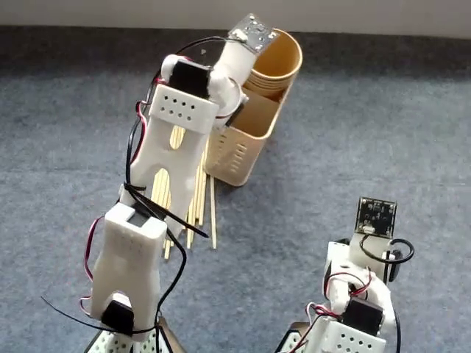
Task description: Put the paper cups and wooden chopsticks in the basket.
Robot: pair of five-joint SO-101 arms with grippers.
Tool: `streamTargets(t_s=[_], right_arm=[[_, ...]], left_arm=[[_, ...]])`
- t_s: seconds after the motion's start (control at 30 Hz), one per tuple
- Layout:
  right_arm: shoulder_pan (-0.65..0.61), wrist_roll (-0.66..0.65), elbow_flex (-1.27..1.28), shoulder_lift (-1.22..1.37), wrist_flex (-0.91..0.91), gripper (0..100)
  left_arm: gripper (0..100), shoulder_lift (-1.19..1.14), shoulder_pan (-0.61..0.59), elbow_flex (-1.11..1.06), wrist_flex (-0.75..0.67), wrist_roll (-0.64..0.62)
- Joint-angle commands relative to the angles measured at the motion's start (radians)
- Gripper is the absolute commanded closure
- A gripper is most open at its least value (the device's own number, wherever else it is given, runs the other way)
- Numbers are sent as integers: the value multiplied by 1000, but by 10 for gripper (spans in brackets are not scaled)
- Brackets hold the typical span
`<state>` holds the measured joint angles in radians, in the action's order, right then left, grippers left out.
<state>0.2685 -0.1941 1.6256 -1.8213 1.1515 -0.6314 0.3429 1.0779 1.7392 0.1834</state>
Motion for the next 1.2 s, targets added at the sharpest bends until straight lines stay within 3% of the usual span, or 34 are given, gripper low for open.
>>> streamTargets(t_s=[0.0,0.3,0.6,0.8,0.87,0.97,1.07,1.17], right_arm=[[-8,-5,2,-1,-15,652],[-8,-6,24,-5,-15,652],[-8,-6,24,-4,-13,652],[-8,-6,22,-8,-1,652],[-8,-6,22,-8,-1,652],[-10,-6,22,-8,-1,652],[-10,-6,22,-8,-1,652],[-10,-6,22,-8,-1,652]], left_arm=[[997,51,65,30,25,-44],[997,58,142,-28,20,-123],[993,-22,-12,5,-11,-120],[829,-185,-54,7,-29,-120],[816,-223,-50,7,-31,-120],[875,-292,-35,5,-55,-121],[1000,-358,-30,5,-74,-123],[998,-394,-41,7,-80,-157]])
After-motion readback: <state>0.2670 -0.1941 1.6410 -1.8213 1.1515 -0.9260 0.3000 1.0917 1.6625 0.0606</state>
